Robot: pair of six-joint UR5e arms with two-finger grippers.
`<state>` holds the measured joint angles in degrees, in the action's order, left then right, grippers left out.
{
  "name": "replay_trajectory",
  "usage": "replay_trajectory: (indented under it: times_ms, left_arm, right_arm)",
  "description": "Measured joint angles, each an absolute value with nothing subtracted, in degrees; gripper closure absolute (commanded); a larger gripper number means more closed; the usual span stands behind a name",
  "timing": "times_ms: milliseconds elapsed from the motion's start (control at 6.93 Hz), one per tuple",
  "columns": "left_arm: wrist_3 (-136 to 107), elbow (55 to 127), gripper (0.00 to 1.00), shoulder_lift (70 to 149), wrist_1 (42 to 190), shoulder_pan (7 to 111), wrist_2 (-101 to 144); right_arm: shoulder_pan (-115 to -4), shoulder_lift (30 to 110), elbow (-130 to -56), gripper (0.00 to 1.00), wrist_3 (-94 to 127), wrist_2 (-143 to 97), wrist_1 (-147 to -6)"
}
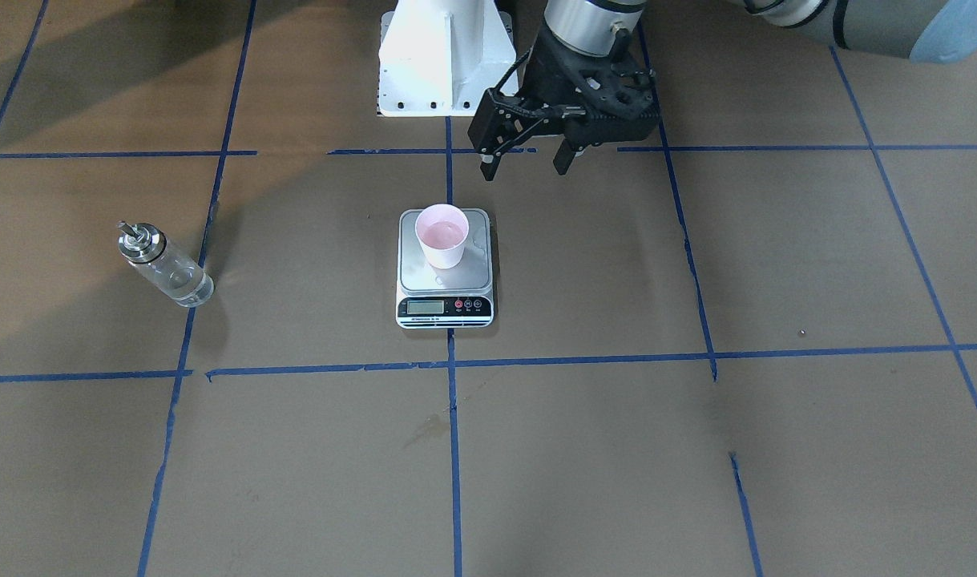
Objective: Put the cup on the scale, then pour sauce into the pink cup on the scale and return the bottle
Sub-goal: 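Release the cup and withdraw the left gripper while the right gripper reaches for the dispenser, then grasp the glass sauce dispenser with the right gripper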
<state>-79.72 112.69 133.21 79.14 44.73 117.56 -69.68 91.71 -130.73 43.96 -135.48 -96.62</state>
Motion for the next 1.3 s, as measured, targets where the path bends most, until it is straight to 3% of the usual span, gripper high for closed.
replay_trajectory:
  times_ms: [578,1299]
  left_arm:
    - [-59.2,118.0,0.0,126.9,71.4,54.6,117.7]
    - [-31.2,119.7,0.0,112.0,71.1,63.3,117.1]
  right_arm:
    - [-39.8,102.0,-133.8,0.0,75.5,-101.6,-71.5]
    - [-21.8,102.5,-125.6,0.0,82.8,-64.5,-68.2]
